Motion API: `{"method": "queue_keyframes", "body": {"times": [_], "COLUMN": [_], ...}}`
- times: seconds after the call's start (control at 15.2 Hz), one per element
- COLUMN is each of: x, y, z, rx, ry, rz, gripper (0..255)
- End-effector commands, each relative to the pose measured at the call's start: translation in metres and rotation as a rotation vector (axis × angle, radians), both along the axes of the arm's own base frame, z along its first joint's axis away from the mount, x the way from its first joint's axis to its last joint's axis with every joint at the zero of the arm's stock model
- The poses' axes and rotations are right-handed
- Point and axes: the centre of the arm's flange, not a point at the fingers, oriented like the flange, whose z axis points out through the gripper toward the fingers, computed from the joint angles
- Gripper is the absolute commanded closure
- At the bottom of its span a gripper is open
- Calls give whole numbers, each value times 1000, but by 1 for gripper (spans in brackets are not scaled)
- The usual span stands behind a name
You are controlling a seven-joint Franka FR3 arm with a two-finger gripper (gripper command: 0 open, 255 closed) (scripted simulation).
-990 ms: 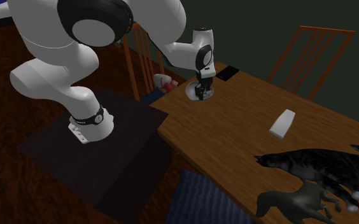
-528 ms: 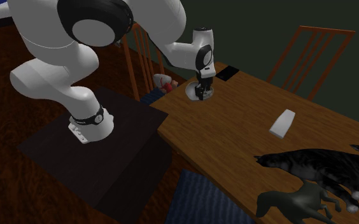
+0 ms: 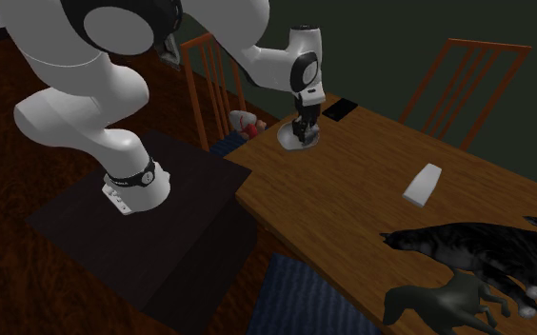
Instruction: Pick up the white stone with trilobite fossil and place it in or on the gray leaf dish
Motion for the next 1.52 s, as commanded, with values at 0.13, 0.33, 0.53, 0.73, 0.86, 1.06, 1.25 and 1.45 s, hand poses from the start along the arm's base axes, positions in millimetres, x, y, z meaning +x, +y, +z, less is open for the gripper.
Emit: {"method": "queue_keyframes", "body": {"times": [0.13,0.33,0.53,0.73,0.86,1.06,1.25,1.45], "x": [0,0,0,0,-21,-38,-38,-38], "y": [0,0,0,0,15,27,27,27], "z": [20,36,52,66,71,71,55,39], "rx": [0,0,0,0,0,0,0,0], "ry": [0,0,0,0,0,0,0,0], "rz": [0,0,0,0,0,0,0,0], "gripper": [255,255,255,255,255,255,255,255]}}
